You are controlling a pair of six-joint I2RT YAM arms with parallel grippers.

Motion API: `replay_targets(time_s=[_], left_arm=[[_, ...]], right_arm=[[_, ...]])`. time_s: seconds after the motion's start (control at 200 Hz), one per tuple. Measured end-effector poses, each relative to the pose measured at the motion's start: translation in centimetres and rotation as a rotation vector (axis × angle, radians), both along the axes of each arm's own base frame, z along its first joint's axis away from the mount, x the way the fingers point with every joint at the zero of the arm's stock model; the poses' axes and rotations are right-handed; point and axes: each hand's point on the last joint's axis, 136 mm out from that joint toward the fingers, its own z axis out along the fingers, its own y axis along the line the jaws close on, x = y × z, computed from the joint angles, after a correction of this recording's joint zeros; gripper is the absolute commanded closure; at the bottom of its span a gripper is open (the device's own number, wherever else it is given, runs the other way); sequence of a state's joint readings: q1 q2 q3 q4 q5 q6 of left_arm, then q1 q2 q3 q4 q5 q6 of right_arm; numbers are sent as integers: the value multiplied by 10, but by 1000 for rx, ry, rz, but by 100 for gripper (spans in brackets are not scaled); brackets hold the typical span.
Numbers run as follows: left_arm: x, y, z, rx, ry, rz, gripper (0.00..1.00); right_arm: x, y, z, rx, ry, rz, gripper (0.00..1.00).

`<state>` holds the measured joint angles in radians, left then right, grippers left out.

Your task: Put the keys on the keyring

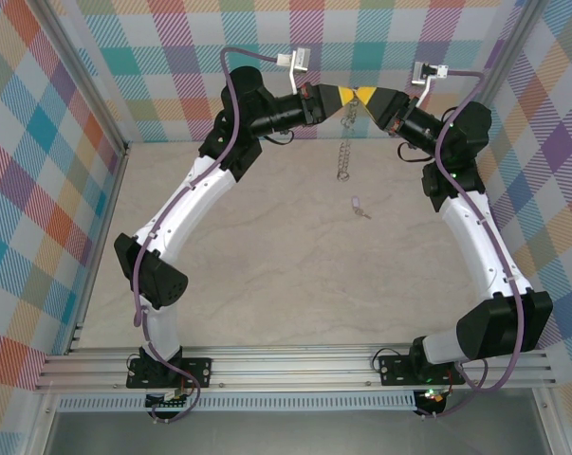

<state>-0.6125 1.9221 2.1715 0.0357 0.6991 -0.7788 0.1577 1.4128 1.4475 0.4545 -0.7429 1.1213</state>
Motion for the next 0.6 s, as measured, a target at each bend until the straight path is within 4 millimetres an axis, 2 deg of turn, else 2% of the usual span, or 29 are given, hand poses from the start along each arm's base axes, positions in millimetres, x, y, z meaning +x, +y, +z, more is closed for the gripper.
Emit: replay_targets(time_s=[0.1,0.14,0.28,0.375,0.6], left_arm=[[-1,-1,-6,25,-12,-4,100],[-1,-2,-9,41,-20,-9,100],[-6,-1,-17,109,-72,-18,100],[-13,2,-16,156,-134,-26,100],[-33,12,-5,231,-273,-60,100]], right_arm=[[3,-3,-4,-7,18,-14,60],[3,-5,-6,-16,25,-21,57],[1,-21,-8,-44,43,-65,53],[-9,-28,-7,-73,37,-74,52],[-40,-20,-10,-152,-4,21,53]])
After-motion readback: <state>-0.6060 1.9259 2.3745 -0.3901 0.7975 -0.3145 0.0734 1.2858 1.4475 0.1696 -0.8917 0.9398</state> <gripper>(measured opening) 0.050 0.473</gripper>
